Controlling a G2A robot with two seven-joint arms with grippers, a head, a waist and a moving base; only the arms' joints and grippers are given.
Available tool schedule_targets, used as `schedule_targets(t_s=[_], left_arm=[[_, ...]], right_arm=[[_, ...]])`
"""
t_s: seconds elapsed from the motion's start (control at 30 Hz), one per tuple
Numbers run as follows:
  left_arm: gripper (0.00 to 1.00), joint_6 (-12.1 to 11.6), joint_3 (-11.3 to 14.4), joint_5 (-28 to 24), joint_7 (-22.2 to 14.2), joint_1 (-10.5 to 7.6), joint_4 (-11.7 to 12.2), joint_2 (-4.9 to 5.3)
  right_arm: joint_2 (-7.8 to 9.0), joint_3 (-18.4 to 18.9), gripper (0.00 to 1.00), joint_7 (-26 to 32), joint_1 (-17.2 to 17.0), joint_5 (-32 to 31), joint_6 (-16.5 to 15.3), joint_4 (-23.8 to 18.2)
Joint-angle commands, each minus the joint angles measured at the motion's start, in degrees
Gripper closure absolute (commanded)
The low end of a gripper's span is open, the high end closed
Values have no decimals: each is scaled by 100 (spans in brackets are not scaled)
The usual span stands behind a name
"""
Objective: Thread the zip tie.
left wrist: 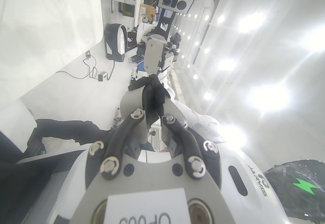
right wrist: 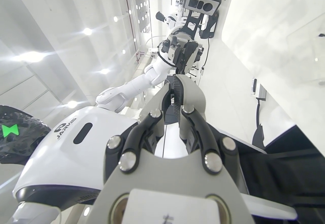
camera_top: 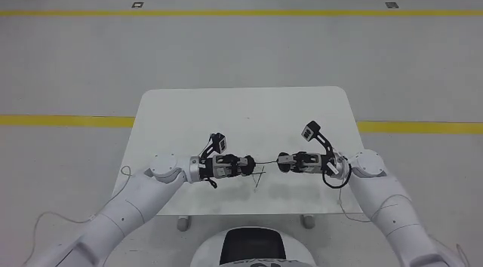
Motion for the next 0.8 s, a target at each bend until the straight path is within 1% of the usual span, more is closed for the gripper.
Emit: schedule_targets(t_s=[0.0,0.23,0.3,0.33,0.57,0.63,0.67,0.77], left_arm=[[100,5,-7,9,-3,3,1,-3],[100,15,-43,44,20,22,4,-15],[52,25,-54,43,42,30,6,-19],[0,31,-60,42,50,34,9,-21],[0,17,-108,68,157,70,56,-32],[0,13,-115,107,250,84,65,-37],[0,-32,-125,135,309,88,56,-40],[0,-32,-125,135,309,88,56,-40]], right_arm=[[0,-2,100,0,2,-8,0,6],[1,-4,100,0,5,-45,0,21],[0,1,100,0,2,-43,0,24],[-1,4,100,0,0,-40,0,26],[-9,36,100,0,-10,12,0,75],[-15,33,100,0,-7,37,0,98],[-18,29,100,0,-3,43,0,104],[-14,82,100,0,32,-47,0,111]])
